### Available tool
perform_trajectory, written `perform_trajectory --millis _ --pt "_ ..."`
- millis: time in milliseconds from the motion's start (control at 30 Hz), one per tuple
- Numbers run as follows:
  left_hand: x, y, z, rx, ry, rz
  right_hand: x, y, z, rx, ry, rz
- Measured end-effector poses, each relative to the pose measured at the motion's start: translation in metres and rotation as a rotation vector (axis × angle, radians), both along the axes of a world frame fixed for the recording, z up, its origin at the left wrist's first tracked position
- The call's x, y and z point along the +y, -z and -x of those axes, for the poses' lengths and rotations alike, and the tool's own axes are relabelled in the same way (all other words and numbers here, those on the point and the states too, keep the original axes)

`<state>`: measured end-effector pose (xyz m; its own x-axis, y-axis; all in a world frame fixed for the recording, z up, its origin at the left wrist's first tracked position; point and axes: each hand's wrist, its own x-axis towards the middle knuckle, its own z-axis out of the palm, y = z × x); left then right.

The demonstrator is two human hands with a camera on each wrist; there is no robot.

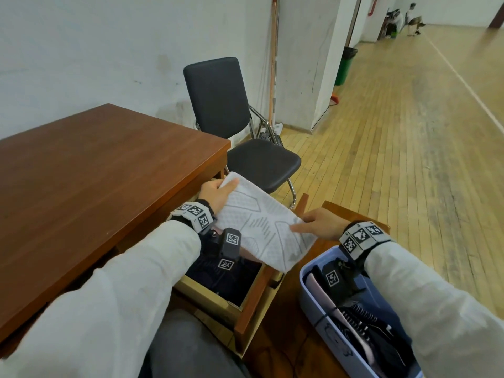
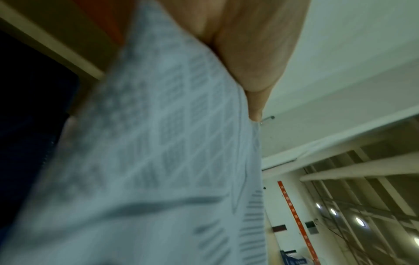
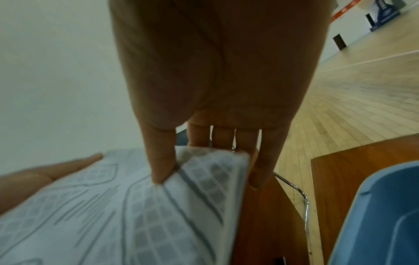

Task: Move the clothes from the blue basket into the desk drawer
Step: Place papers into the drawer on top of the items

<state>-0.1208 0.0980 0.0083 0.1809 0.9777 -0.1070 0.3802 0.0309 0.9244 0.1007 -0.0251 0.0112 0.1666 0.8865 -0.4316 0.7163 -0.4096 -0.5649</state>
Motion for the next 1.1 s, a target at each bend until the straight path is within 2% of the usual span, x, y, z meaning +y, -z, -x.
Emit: perform_trajectory --millis 133,267,300,367,433,500,667,867,1100 --pt "0.017 0.009 0.009 0.025 -0.141 0.029 0.014 -0.007 0.002 0.141 0.108 -0.072" --pt "0.032 0.015 0.011 0.008 -0.262 0.165 0.041 -0.008 0.017 0.074 0.123 -0.127" --pt "0.034 0.014 0.011 -0.052 -0.287 0.19 0.049 -0.004 0.021 0.079 0.154 -0.126" --pt "0.041 0.022 0.01 -0.054 -0.286 0.192 0.063 0.004 0.03 0.079 0.212 -0.124" --pt "0.049 0.036 0.01 0.077 -0.229 0.165 0.075 0.015 0.035 0.082 0.2 -0.112" --pt "0.061 0.057 0.011 0.157 -0.198 0.13 0.084 0.027 0.04 0.054 0.133 -0.094" --pt "0.082 0.098 0.005 0.28 -0.092 0.134 0.103 0.06 0.041 -0.155 -0.054 -0.077" --pt "0.094 0.129 -0.004 0.304 -0.002 0.193 0.128 0.089 0.041 -0.399 -0.279 0.082" --pt "0.099 0.148 -0.01 0.309 0.019 0.255 0.136 0.104 0.04 -0.538 -0.445 0.196"
